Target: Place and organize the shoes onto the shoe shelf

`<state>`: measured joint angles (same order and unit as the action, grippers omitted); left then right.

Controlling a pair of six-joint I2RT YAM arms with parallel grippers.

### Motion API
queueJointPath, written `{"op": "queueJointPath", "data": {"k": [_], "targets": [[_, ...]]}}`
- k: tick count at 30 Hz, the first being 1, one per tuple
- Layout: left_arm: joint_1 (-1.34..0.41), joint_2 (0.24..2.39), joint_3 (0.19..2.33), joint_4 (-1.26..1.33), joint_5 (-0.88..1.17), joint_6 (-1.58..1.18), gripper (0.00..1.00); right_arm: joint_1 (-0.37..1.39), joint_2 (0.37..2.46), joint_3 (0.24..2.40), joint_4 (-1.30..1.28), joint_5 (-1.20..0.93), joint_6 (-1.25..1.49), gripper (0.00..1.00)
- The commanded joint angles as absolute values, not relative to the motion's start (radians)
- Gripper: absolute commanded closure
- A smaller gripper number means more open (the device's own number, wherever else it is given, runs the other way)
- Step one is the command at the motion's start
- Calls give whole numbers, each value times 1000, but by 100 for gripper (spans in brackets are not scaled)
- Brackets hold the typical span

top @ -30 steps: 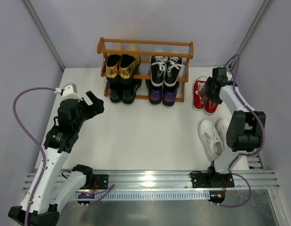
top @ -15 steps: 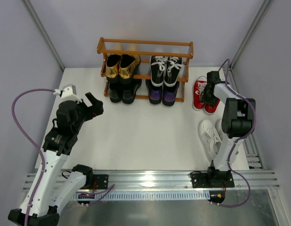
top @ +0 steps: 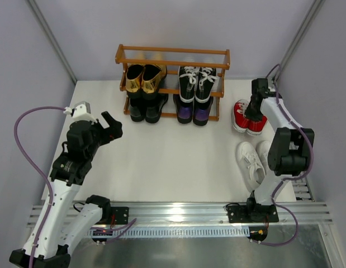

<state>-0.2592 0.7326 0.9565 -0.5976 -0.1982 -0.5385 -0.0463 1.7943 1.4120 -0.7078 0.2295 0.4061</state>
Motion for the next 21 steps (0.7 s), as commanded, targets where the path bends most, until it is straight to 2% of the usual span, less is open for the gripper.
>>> {"op": "queueJointPath", "data": {"k": [1,11,17,21], "targets": [[-255,721,976,-594,-201,-520,0,-48,1539,1577,-681,301,387,96],[-255,710,982,-603,-204,-522,0,-5,1333,1781,-647,227,324,96],[-255,693,986,-609,-209,-522,0,106,1368,1925,-588,166,244,96],[-255,675,988,-620,-221,-522,0,173,1477,2092,-604,155,236,96]]}}
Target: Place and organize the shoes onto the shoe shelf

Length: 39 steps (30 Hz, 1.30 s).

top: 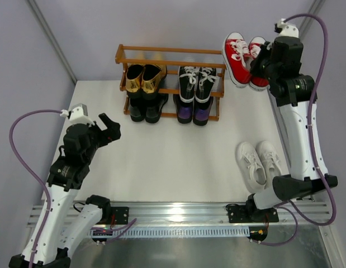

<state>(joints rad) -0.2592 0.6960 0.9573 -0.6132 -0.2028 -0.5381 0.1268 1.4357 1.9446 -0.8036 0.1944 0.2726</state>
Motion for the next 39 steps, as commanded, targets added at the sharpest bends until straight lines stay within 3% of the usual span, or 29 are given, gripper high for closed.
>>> {"op": "queueJointPath", "data": {"k": [1,9,17,31,39], "targets": [[-255,670,992,-623,-222,-520,0,187,1532,2165,-612,150,235,96],[-255,638,1000,-649,-247,-512,0,343,1796,2456,-572,185,233,96],[-255,607,997,-678,-253,-506,0,371,1968,2464,-460,252,284,96],[-253,607,994,-684,-247,-508,0,429,2029,2494,-304,561,219,96],[-255,611,997,-687,-247,-509,0,442,2030,2476,-336,597,245,96]]}}
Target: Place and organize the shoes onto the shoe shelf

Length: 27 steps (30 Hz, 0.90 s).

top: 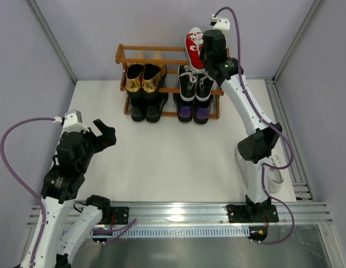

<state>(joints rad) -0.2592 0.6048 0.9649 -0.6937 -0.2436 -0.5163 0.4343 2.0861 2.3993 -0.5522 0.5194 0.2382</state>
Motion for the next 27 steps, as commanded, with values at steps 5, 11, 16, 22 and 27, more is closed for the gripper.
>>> {"op": "queueJointPath", "data": {"k": [5,11,16,22,27], "targets": [[-255,606,999,-693,-247,-509,0,446,2008,2461,-354,586,268,96],[-255,597,999,-701,-249,-506,0,460,1979,2448,-365,575,276,96],[-255,583,1000,-712,-255,-506,0,471,1965,2451,-379,574,288,96],[-253,572,1003,-721,-258,-505,0,485,1951,2465,-377,578,279,96],[-255,568,1005,-726,-258,-505,0,485,1939,2459,-397,583,290,96]]}}
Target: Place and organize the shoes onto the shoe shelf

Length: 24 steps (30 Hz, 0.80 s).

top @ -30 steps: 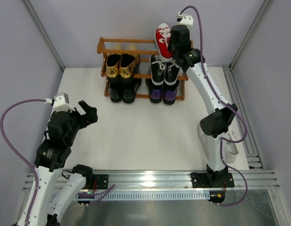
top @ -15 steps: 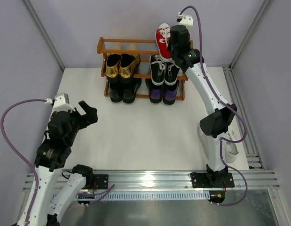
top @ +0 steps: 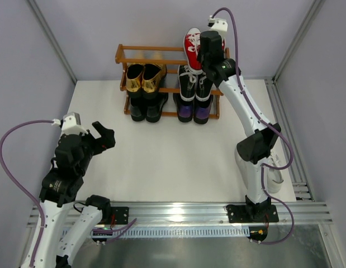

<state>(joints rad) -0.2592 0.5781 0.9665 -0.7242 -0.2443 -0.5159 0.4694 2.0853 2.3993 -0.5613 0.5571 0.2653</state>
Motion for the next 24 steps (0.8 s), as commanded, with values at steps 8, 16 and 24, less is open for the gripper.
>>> {"op": "queueJointPath", "data": {"k": [8,16,24], "targets": [[-253,565,1008,-729,-259,-506,0,486,1888,2395,-407,584,314,96],[-255,560,1003,-732,-261,-506,0,491,1887,2379,-402,588,310,95],[-255,549,999,-744,-273,-503,0,492,1930,2378,-397,578,313,93]]}}
